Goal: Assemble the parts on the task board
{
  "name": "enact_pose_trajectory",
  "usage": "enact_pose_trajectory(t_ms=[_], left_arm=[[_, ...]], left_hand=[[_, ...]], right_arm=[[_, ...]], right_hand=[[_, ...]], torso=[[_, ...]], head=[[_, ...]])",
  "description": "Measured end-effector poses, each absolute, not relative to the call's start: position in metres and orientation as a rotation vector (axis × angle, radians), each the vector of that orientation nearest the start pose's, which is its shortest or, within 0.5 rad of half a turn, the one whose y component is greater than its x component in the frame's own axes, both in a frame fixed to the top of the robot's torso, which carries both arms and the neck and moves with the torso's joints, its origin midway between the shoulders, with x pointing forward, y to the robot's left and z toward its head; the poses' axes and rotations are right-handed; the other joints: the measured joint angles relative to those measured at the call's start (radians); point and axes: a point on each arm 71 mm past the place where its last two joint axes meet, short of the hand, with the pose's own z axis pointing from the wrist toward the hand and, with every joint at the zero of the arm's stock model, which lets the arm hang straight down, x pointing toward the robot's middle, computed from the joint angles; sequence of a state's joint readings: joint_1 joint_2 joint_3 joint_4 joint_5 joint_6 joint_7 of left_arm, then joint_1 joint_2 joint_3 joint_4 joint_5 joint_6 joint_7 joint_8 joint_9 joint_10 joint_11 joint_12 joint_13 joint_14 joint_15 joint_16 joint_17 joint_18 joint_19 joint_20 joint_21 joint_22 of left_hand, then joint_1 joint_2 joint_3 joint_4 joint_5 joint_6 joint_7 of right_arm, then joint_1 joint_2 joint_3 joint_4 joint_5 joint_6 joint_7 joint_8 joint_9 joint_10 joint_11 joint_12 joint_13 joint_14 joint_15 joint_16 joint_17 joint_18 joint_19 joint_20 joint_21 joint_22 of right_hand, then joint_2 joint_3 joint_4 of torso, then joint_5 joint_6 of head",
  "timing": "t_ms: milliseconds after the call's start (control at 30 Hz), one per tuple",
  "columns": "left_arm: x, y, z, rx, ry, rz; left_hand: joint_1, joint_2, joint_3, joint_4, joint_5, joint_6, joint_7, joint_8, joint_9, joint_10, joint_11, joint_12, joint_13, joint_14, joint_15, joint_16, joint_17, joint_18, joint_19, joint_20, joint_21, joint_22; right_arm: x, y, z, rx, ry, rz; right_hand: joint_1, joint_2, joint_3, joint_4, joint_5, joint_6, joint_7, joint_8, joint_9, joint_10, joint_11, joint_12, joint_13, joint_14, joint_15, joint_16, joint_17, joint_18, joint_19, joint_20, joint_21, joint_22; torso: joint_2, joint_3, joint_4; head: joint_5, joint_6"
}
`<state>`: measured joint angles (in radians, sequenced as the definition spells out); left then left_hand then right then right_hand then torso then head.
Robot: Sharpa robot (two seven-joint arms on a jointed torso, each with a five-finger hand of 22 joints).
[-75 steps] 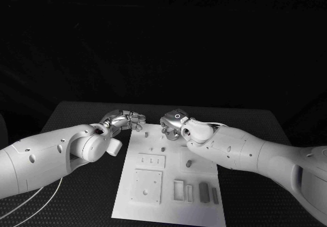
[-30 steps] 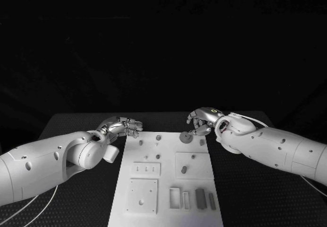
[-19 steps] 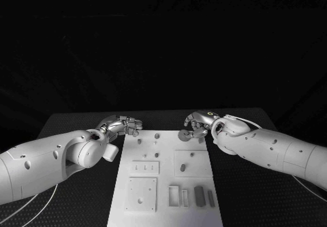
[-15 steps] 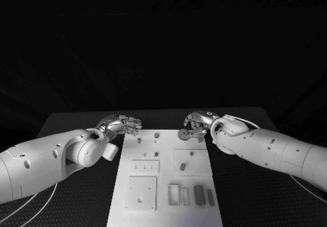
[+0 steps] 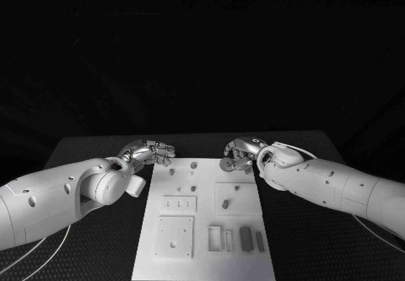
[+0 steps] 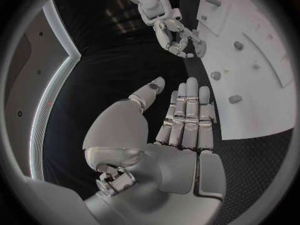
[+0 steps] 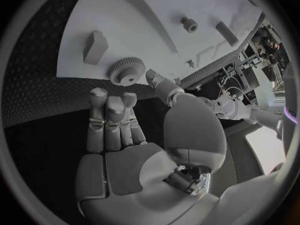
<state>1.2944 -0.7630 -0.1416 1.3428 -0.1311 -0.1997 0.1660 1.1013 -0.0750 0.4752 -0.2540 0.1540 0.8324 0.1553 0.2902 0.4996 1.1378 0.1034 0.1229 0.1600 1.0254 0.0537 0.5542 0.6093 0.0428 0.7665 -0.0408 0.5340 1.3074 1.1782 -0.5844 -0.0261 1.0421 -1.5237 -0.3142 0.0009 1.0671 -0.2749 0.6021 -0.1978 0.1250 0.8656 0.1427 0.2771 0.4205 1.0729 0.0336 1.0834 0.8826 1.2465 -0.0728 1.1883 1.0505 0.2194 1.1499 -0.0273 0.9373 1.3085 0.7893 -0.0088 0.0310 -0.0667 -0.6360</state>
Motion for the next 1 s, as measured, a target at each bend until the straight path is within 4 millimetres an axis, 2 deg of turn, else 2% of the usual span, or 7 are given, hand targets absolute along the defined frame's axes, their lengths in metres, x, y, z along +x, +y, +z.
enact_pose_trajectory(t_ms=[167,333,667,1000], left_arm=[[0.5229,0.2179,-0.1909,-1.019,1.703,-1.334],[0.5229,0.218,-0.1909,-1.019,1.704,-1.333],[0.5229,0.2185,-0.191,-1.02,1.704,-1.332],[0.5229,0.2175,-0.191,-1.02,1.705,-1.333]], left_hand=[[0.0,0.0,0.0,0.0,0.0,0.0,0.0,0.0,0.0,0.0,0.0,0.0,0.0,0.0,0.0,0.0,0.0,0.0,0.0,0.0,0.0,0.0],[0.0,0.0,0.0,0.0,0.0,0.0,0.0,0.0,0.0,0.0,0.0,0.0,0.0,0.0,0.0,0.0,0.0,0.0,0.0,0.0,0.0,0.0],[0.0,0.0,0.003,0.003,0.0,0.0,0.0,0.0,0.0,0.0,0.0,0.0,0.0,0.0,0.0,0.0,0.0,0.0,0.0,0.0,0.0,0.0],[0.0,0.0,0.003,0.003,0.0,0.0,0.0,0.0,0.001,0.0,0.0,-0.004,0.0,0.0,0.0,0.0,0.0,0.0,0.0,0.0,0.0,0.001]], right_arm=[[0.5589,-0.2092,-0.2236,-0.186,1.656,0.471],[0.5596,-0.2068,-0.2238,-0.192,1.655,0.47],[0.5624,-0.2135,-0.2265,-0.189,1.662,0.445],[0.5626,-0.208,-0.2288,-0.197,1.675,0.452]], right_hand=[[0.009,0.009,0.018,0.002,-0.014,0.007,-0.007,0.004,0.0,0.0,0.0,0.032,0.014,0.0,0.0,0.007,0.009,0.0,-0.001,-0.002,0.015,0.0],[0.009,0.009,0.032,0.005,-0.017,0.007,-0.007,0.004,0.0,-0.001,-0.001,0.042,0.018,0.0,0.0,0.011,0.012,-0.003,-0.003,-0.004,0.021,0.0],[0.019,0.019,0.06,0.014,-0.024,0.007,-0.007,0.004,0.0,-0.001,-0.001,0.064,0.024,0.0,0.0,0.012,0.017,-0.004,-0.004,-0.004,0.032,0.0],[0.019,0.029,0.091,0.028,-0.047,0.011,-0.011,0.008,-0.002,-0.001,-0.001,0.074,0.026,-0.004,-0.004,0.012,0.021,-0.005,-0.007,-0.007,0.04,-0.001]], torso=[[0.0,-0.0006,-0.0007],[-0.001,-0.0006,-0.001],[-0.002,-0.0004,-0.0012],[-0.003,-0.0003,-0.0024]], head=[[0.002,-0.004],[0.007,-0.008],[0.007,-0.012],[0.008,-0.016]])
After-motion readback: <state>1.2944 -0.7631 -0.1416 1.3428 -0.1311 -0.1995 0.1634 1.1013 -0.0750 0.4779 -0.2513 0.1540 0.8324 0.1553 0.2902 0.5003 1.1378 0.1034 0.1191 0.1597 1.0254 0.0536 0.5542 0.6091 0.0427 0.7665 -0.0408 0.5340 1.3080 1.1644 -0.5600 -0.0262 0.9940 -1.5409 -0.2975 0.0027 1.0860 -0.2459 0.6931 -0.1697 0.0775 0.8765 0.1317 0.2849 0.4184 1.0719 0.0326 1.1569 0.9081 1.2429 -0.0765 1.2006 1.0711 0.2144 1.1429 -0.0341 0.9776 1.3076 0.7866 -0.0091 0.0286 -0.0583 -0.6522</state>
